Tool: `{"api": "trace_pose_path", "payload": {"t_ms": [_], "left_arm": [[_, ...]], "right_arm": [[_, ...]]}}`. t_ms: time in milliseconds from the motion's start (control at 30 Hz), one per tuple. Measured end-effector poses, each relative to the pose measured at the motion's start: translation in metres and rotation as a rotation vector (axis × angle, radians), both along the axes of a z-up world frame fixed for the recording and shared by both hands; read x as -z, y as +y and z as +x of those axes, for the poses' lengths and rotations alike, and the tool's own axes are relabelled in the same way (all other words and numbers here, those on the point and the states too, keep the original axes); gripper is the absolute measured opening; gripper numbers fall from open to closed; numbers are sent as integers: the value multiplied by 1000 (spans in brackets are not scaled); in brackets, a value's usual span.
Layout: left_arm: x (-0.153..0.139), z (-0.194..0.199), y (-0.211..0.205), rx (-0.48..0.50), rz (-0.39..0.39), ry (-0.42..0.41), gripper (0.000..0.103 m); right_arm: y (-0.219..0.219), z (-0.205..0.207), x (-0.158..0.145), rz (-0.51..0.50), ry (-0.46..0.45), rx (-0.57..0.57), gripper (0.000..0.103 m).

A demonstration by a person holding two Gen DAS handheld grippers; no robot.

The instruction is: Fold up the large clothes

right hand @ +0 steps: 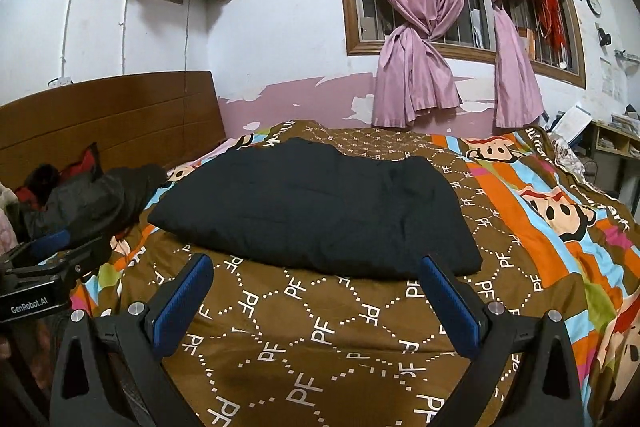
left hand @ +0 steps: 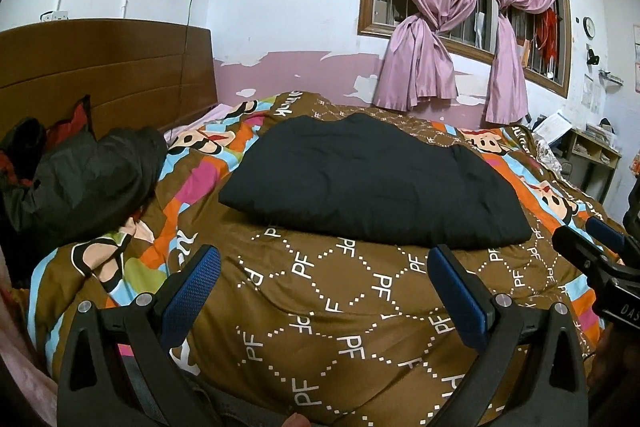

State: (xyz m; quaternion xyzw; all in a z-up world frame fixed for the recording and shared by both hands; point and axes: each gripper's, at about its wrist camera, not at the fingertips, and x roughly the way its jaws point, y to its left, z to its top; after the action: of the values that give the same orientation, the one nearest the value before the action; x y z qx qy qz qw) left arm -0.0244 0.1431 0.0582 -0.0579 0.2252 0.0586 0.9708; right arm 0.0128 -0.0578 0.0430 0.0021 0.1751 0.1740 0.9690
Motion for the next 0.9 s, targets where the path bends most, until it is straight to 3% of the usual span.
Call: {"api": "trace_pose_path", "payload": {"t_ms": [900], "left_arm": [[1, -3, 1, 2, -7, 6, 101]], "right_arm": [[0, -1, 0, 1, -2, 0, 103]]}}
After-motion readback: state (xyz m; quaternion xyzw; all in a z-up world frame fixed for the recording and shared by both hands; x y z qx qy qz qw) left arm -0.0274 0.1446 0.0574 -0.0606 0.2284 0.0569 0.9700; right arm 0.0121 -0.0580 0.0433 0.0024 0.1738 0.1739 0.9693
